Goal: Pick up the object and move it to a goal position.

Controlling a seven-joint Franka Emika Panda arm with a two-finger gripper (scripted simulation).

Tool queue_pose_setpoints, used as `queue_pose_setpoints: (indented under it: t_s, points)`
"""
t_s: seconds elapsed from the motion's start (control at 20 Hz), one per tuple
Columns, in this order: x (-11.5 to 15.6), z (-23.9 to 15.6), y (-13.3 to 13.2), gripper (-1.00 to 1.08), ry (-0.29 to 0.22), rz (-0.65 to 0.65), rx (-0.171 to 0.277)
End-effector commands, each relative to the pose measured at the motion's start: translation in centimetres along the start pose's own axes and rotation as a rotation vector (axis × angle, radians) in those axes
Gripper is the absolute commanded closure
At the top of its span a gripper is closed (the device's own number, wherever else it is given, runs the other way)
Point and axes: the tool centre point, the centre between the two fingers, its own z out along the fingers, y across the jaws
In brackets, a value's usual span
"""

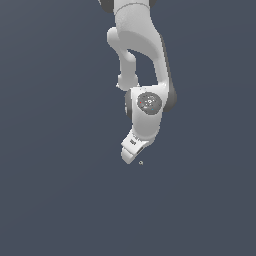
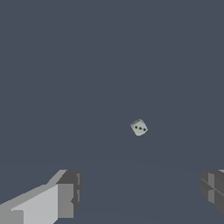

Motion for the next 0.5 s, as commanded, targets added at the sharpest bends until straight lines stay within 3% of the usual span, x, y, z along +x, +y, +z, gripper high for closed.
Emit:
queue_pose_setpoints:
  t_s: [0.0,0.45]
  points:
    - [0.4,0.4,0.2,-0.92,0.004,-0.077,-0.005]
    - [1.6,1.9,0.9,-0.92,0.017,-0.336,-0.022]
